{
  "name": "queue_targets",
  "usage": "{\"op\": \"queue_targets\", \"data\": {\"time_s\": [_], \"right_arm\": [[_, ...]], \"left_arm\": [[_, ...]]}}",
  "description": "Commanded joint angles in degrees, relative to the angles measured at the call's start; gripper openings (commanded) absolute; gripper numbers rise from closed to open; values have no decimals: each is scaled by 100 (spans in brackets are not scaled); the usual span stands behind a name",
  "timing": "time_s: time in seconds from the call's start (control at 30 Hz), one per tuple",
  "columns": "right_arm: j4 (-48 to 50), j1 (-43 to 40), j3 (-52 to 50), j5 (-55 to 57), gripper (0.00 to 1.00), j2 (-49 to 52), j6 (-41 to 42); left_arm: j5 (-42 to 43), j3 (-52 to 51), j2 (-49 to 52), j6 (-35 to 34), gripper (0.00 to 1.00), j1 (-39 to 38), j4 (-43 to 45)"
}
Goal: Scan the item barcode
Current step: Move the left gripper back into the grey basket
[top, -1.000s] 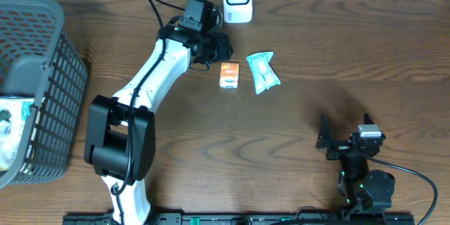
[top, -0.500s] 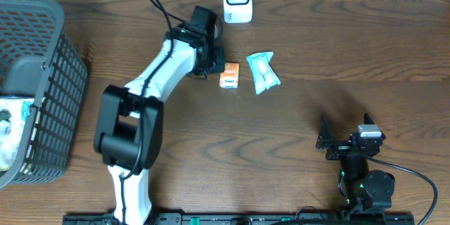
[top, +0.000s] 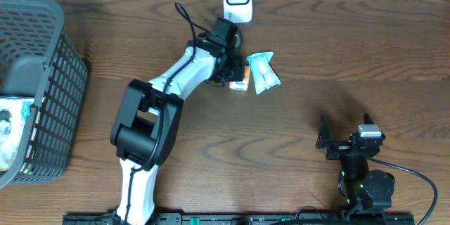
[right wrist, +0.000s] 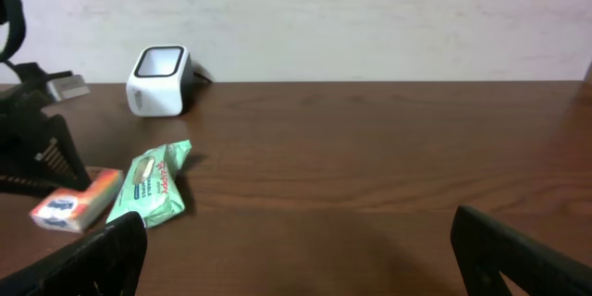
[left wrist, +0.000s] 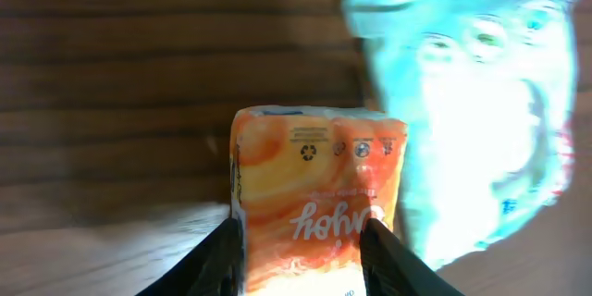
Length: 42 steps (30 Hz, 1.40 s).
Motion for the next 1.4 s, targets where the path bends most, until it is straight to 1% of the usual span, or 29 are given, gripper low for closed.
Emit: {"op": "queue_targets", "data": {"time_s": [0.0,0.17,0.27,0.33,0.47,0.6,0.7,0.8,0.87,1.0,1.07,1.17,1.2,1.23,1.37], "right_arm": [[-24,-35,-9,2,99,-9,39],[-24,-35,-9,2,99,-9,39],[-24,-35,-9,2,99,-9,39],[-24,-35,-9,2,99,-9,39],[-24,-35,-9,2,99,-9,39],[-24,-35,-9,2,99,-9,39],[-24,-35,-9,2,99,-9,39],[-24,-35,-9,2,99,-9,39],[-24,-35,-9,2,99,-9,39],[-24,-35,-9,2,99,-9,39],[-24,-35,-9,4,99,-9,39],[-24,-35,-9,2,99,-9,39],[-24,-35,-9,2,99,-9,39],[-24,-35,-9,2,99,-9,39],[-24,-35,-9,2,99,-9,39]], "left_arm": [[92,-22,76,-114,41,-92,66],[356,179,55,-109,41,-83,59],[367,356,-70,-83,41,-2,37],[365,426,-245,52,41,103,22],[343,610,-769,446,41,461,-195],[343,767,-1475,1102,42,940,-468],[284,776,-2114,1204,46,1397,-459],[-153,796,-2809,1274,49,1993,-450],[-553,796,-3220,1521,55,2417,-431],[-1696,796,-3825,2240,57,3379,-358],[-2586,796,-4002,2437,57,3888,-343],[-3709,793,-4079,2433,58,4588,-404],[-3853,785,-4068,2376,61,4802,-470],[-3869,745,-4054,2282,64,5018,-529],[-3862,398,-3936,1438,65,5724,-748]]}}
